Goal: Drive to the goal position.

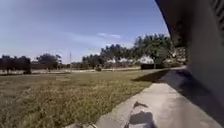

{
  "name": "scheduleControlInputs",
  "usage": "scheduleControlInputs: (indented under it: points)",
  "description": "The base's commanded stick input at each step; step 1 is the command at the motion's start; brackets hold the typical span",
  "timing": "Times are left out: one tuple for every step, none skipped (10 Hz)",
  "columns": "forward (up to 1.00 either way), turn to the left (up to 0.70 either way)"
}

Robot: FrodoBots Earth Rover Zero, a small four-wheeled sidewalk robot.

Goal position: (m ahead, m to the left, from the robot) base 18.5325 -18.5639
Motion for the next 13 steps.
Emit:
scheduleControlInputs:
  points:
    - [1.00,-0.40]
    - [1.00,-0.40]
    - [1.00,-0.40]
    - [1.00,-0.39]
    - [1.00,-0.36]
    - [1.00,-0.31]
    - [1.00,-0.30]
    - [1.00,-0.29]
    - [1.00,-0.28]
    - [1.00,-0.40]
    - [1.00,-0.40]
    - [1.00,-0.40]
    - [1.00,-0.40]
